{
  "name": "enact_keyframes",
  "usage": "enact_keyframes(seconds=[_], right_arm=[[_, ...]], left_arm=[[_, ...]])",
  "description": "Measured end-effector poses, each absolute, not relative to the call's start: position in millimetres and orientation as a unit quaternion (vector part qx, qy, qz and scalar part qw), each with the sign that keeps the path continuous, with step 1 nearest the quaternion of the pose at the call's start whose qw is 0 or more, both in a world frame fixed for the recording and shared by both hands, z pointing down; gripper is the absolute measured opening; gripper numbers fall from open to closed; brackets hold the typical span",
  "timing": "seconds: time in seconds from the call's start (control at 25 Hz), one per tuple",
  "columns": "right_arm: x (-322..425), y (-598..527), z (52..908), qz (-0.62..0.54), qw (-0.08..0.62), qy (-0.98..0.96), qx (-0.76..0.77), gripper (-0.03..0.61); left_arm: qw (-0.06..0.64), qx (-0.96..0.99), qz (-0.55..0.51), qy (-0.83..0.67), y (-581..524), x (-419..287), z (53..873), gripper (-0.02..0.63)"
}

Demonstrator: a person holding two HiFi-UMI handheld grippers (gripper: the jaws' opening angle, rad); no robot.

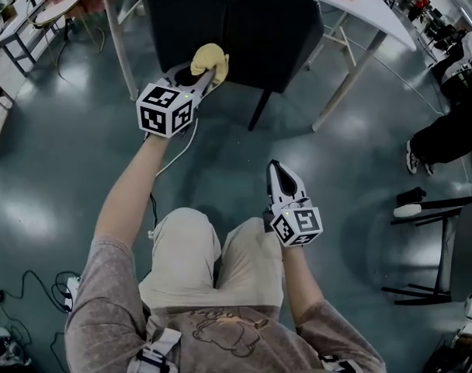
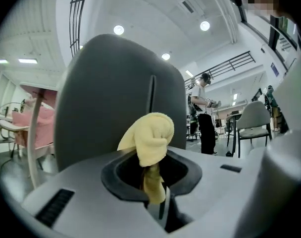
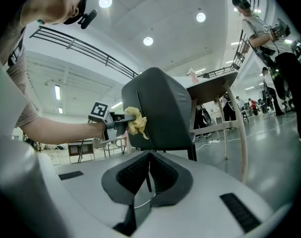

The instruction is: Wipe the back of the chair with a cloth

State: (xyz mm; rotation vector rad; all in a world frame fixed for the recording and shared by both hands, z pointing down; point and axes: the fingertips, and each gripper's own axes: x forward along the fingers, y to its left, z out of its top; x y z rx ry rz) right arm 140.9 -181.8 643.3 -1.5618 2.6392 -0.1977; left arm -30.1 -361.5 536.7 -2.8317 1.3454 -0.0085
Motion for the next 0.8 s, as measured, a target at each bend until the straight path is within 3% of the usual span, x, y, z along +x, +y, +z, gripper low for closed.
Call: enact_keyframes(seconds=[0.44,0.8], right_arm=[[139,-186,650,-0.065,0.027,0.858,-0.508,0.026],[138,-185,652,-0.066,0.024,0.856,-0.512,0.026]], left_arm=[[-0.033,-0.832,-0.041,0.553,-383,-174,599,0.072],[-0.038,-0.820,-0.067,0.567,-406,-195,614,0.072]])
